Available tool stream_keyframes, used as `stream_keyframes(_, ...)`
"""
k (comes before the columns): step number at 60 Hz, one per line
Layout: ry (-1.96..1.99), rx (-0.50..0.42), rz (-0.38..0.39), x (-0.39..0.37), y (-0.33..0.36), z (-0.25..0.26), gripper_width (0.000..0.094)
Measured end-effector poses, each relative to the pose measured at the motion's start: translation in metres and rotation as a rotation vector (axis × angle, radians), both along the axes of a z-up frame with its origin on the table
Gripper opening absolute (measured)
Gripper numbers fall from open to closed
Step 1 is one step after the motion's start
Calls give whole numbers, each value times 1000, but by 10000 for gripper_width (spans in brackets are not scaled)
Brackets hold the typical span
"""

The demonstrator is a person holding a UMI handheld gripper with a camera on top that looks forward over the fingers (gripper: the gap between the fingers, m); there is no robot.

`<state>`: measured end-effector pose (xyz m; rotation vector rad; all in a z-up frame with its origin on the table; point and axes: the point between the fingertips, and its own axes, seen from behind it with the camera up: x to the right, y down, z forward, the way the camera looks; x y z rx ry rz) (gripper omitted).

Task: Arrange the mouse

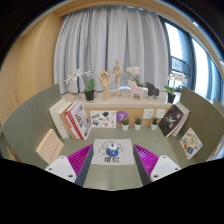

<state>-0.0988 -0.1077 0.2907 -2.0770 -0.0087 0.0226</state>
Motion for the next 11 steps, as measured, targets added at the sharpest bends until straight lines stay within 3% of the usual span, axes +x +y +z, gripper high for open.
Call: stream_keyframes(11,-11,9,6,14,-22,4,797)
